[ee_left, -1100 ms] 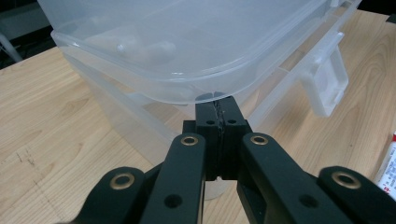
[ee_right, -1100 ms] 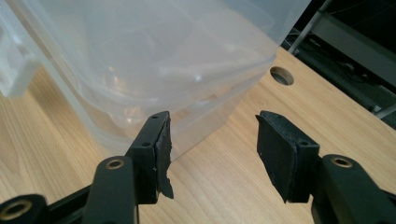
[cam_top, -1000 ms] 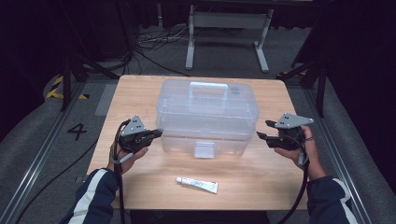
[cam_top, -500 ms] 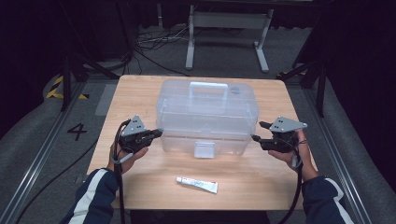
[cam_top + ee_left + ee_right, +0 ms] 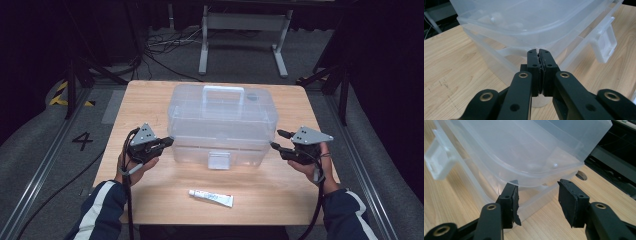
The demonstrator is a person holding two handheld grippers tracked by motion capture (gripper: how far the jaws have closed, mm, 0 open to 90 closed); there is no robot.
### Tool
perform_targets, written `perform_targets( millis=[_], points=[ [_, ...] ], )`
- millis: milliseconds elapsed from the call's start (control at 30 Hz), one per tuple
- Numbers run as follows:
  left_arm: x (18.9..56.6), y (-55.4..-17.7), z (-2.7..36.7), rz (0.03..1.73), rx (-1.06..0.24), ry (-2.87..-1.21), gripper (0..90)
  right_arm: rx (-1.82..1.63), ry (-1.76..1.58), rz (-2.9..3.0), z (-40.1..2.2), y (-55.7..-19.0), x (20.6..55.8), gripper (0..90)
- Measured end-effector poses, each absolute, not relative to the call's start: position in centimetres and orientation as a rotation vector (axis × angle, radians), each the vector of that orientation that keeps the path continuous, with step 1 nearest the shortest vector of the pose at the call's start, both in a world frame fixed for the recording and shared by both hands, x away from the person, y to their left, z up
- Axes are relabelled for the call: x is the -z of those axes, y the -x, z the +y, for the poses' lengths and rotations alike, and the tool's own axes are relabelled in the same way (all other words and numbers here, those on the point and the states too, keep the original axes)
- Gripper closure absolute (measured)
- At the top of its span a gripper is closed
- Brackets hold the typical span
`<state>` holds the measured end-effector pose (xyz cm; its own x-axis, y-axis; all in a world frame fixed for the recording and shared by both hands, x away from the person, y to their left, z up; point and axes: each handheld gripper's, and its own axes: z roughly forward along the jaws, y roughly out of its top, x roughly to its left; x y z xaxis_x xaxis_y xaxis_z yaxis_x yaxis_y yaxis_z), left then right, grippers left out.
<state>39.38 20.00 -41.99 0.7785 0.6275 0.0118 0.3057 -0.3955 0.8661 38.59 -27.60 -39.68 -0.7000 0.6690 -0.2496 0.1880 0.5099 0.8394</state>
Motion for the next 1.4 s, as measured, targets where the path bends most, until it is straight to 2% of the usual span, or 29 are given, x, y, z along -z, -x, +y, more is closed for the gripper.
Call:
perform_targets(
  millis=[567,1400],
  points=[
    [42.0,-39.3,19.9,0.697,-0.444,-2.004,85.5,-1.172,-0.681,2.070,-27.3,-38.3,38.9,53.2],
    [42.0,-39.3,19.9,0.695,-0.442,-2.001,81.8,-1.203,-0.643,1.890,-26.6,-39.2,36.8,66.3]
  ],
)
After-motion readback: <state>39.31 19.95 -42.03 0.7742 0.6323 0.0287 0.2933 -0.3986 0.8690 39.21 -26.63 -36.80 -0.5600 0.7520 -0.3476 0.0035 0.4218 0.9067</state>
